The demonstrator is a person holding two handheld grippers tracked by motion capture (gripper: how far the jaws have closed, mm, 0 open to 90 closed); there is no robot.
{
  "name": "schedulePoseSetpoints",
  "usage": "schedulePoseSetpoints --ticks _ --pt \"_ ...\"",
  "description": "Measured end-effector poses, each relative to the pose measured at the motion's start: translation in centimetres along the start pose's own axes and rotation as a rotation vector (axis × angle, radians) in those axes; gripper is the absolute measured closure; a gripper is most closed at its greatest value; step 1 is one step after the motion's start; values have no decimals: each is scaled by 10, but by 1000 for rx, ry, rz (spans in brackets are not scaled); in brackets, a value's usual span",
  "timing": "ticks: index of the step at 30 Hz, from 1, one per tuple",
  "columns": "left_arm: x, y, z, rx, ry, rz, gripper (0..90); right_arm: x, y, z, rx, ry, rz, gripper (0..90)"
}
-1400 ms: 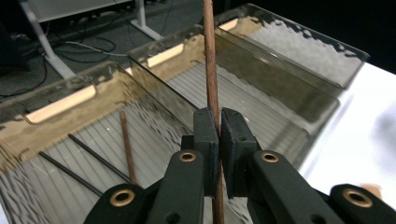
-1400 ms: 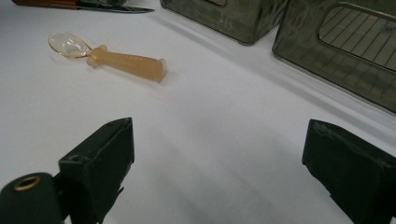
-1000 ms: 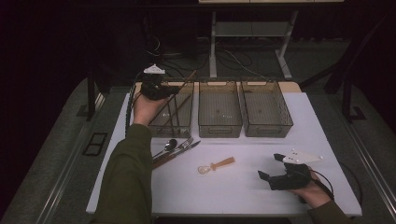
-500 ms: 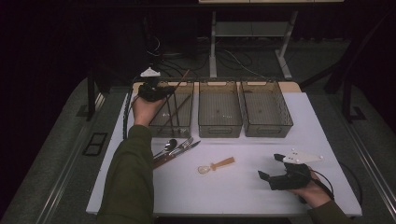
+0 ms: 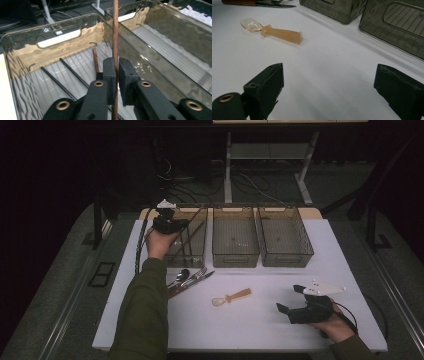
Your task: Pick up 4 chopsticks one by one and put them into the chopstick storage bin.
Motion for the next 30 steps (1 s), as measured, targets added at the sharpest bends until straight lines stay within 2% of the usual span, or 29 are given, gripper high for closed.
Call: schedulePoseSetpoints --ticks 4,7,14,16,25,30 --pt "0 0 -1 -4 15 6 711 0 1 0 4 2 3 94" --pt "2 -1 2 -13 16 -6 660 0 1 0 3 2 3 93" --pt "16 -6 13 -30 -20 -45 529 -1 1 0 2 3 7 93" --pt "22 -7 17 -22 -32 -49 502 -2 1 0 1 5 9 94" --pt "46 -22 41 -25 -101 -66 425 -2 1 0 -1 3 12 94" --pt "58 -36 52 -41 -117 -95 394 -2 1 -1 -3 2 15 94"
Point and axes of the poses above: each handheld gripper's, and its own axes: z roughly backward along the jaws, y roughly out of its top, x roughly to its right, the point moved 9 cm from there along -z, roughly forward along the jaws, and after that the axes turned 14 degrees about z, right-handed, at the moved point
